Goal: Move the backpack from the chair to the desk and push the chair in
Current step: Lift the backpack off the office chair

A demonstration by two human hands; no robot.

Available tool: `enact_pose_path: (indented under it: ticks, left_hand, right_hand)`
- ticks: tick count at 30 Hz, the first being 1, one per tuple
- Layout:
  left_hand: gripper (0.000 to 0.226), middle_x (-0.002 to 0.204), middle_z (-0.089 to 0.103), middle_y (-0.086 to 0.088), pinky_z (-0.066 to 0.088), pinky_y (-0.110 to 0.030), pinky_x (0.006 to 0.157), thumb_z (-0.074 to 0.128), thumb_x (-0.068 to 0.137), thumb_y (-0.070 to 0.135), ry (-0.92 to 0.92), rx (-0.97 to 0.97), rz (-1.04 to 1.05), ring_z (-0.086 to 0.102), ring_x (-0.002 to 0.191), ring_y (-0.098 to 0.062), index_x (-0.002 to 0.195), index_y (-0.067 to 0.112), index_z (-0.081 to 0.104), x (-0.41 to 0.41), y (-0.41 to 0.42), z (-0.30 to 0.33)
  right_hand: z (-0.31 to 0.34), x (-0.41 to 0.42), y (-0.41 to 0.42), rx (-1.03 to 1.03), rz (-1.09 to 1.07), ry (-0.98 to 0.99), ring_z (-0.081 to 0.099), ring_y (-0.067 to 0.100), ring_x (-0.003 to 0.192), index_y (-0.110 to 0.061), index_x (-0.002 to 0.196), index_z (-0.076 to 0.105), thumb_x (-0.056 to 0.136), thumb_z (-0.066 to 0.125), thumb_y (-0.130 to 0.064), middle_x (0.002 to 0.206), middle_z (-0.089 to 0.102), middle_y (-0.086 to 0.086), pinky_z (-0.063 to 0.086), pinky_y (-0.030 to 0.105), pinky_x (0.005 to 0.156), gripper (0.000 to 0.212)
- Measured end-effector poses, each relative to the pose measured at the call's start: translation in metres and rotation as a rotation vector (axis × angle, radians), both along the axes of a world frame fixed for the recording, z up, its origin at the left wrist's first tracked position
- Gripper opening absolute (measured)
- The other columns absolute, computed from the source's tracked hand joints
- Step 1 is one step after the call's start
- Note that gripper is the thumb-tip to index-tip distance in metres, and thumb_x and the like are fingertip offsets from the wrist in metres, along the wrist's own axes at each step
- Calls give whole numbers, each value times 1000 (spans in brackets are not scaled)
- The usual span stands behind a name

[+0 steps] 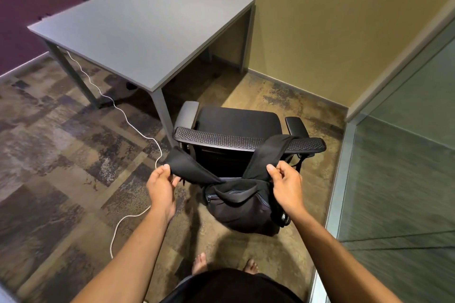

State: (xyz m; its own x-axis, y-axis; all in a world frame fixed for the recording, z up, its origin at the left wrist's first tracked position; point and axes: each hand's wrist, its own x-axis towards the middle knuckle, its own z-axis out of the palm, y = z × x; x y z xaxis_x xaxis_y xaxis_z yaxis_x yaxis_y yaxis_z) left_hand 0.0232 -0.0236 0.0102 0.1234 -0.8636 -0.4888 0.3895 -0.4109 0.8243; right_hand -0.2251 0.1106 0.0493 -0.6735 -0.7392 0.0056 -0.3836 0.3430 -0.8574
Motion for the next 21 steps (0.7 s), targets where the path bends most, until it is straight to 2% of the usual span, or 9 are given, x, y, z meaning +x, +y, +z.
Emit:
enact_pose_path:
  ticks: [3, 5, 7, 9, 12, 14, 17, 19, 21]
  left_hand:
    - [16, 82, 57, -3, 56, -19, 66, 48, 98, 6, 31, 2, -108, 54, 74, -12, 87, 15, 56, 1, 10, -6]
    - [16, 104, 62, -6, 54, -25, 84, 52, 97, 9, 36, 19, -267, 60, 92, -15, 111, 12, 58, -2, 19, -14]
    - [49, 132, 55, -6, 43, -29, 102, 58, 95, 14, -37, 2, -459, 55, 118, -15, 141, 13, 42, -7, 25, -26]
    - [74, 144, 44, 0, 36, -24, 106, 69, 88, 18, -155, -101, -699, 43, 133, -11, 151, 19, 29, -15, 31, -34]
    - [85, 144, 44, 5, 39, -6, 93, 79, 79, 20, -327, -220, -1004, 40, 134, -7, 150, 25, 32, -32, 41, -35]
    - [82, 144, 47, 4, 42, -15, 100, 82, 74, 31, -413, -328, -1091, 44, 132, -8, 144, 31, 38, -43, 44, -34]
    - [82, 141, 50, 5, 38, -39, 110, 75, 65, 54, -599, -502, -1156, 46, 130, -11, 139, 35, 44, -58, 39, -37]
    - [81, 141, 50, 7, 39, -44, 110, 77, 67, 50, -648, -538, -1190, 47, 130, -13, 139, 39, 42, -71, 37, -34]
    - [86, 142, 45, 10, 38, -39, 110, 81, 72, 37, -649, -565, -1203, 44, 129, -9, 145, 35, 35, -84, 42, -28]
  right_hand:
    - [5, -1, 7, -2, -26, 21, 35, 12, 55, -6, 64, 37, 89, 63, -25, 54, 38, -1, 32, 38, 56, 41]
    - [12, -3, 13, -11, -33, 22, 36, 12, 54, -6, 63, 38, 89, 63, -25, 54, 39, 3, 32, 37, 56, 40]
    - [20, -5, 20, -43, -15, 8, 35, 11, 54, -4, 64, 39, 90, 64, -23, 56, 42, 14, 30, 35, 55, 40]
    - [30, -6, 28, -81, 9, 10, 34, 11, 54, -3, 64, 40, 89, 65, -22, 58, 42, 18, 29, 30, 54, 40]
    - [47, -9, 42, -113, -17, 25, 33, 9, 54, -2, 64, 41, 90, 65, -17, 54, 37, 5, 28, 24, 52, 39]
    - [55, -12, 52, -142, -73, 19, 31, 7, 54, -2, 63, 41, 90, 65, -12, 54, 35, -7, 27, 22, 52, 38]
    - [64, -19, 69, -172, -170, -1, 31, 7, 54, -5, 62, 42, 90, 65, -10, 53, 35, -10, 26, 22, 52, 36]
    - [71, -22, 81, -191, -212, -3, 31, 7, 55, -6, 62, 42, 90, 65, -12, 54, 35, -10, 26, 23, 52, 36]
    - [77, -23, 93, -208, -254, -11, 30, 6, 54, -7, 61, 41, 90, 65, -9, 56, 34, -8, 26, 22, 51, 37]
